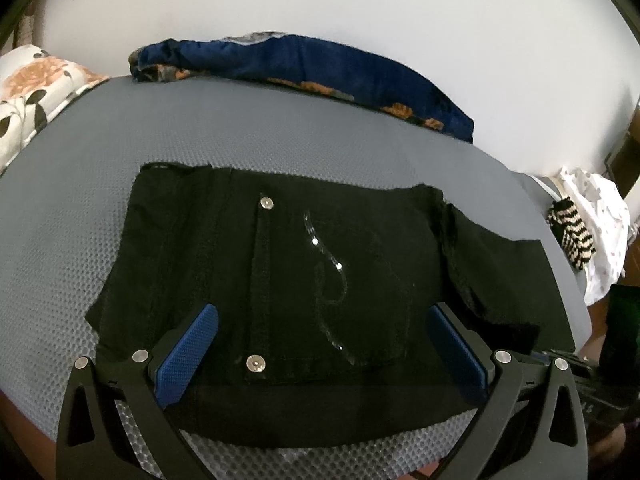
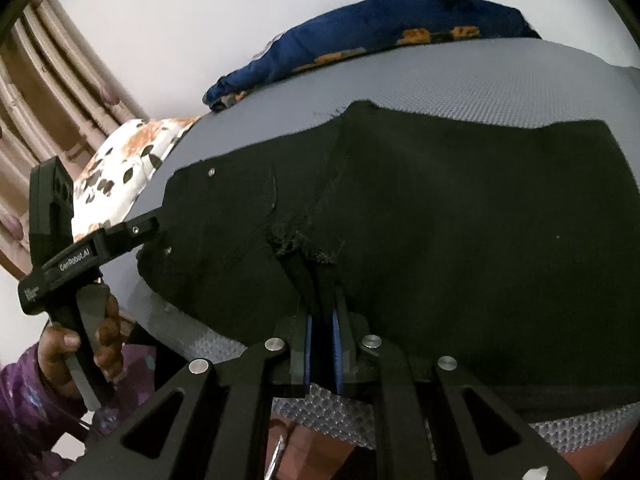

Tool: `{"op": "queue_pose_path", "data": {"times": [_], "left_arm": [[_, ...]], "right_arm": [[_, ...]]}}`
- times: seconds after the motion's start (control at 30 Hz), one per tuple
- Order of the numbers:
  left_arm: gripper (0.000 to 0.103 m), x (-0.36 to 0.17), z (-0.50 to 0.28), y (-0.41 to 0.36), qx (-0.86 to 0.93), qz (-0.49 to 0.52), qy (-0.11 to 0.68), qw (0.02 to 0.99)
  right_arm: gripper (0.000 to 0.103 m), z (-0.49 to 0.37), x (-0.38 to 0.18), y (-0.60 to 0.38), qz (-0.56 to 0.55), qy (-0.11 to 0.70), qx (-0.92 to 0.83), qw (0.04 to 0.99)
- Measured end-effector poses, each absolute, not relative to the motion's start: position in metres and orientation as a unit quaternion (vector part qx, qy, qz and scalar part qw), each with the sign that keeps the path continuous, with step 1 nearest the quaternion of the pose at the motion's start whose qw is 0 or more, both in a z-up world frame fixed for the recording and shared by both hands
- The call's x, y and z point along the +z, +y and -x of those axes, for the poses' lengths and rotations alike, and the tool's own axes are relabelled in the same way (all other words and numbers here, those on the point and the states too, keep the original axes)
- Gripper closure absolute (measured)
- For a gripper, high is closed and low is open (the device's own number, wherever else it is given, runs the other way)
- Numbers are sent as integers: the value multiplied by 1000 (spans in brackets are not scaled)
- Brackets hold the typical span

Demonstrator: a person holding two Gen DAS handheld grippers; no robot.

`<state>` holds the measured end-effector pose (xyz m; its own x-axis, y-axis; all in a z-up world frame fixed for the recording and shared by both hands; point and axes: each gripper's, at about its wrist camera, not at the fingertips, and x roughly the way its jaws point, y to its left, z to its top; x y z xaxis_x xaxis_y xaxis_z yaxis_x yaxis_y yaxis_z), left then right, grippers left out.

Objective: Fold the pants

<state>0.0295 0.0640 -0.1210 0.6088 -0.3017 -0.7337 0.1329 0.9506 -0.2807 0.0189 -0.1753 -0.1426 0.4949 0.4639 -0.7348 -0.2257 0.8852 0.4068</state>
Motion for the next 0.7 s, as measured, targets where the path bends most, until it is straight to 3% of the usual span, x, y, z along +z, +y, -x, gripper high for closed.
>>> {"op": "queue_pose_path", "data": {"times": [0.2,0.3,0.33,0.37,0.47,0.6,0.7], "left_arm": [[0,-124,-30,61,-124,89,426,892],[0,-126,-30,61,-124,85,432,889],[0,-125,-30,61,-124,84,432,889],[0,-125,-30,62,-124,83,431,890],[0,-122,-31,64,-122,87,425,893],[0,-124,-34,68,-118,96,430,890],[0,-125,-33,71,-116,99,432,889]], "right_arm": [[89,-17,-145,-167,-96,460,213,856],[74,-18,-142,-174,-128,461,244,844],[62,-19,-140,-179,-157,462,266,832],[57,-20,-136,-185,-188,460,288,818],[56,-24,-125,-213,-295,436,338,780],[55,-47,-131,-268,-419,398,280,766],[55,-63,-144,-274,-430,410,263,760]]}}
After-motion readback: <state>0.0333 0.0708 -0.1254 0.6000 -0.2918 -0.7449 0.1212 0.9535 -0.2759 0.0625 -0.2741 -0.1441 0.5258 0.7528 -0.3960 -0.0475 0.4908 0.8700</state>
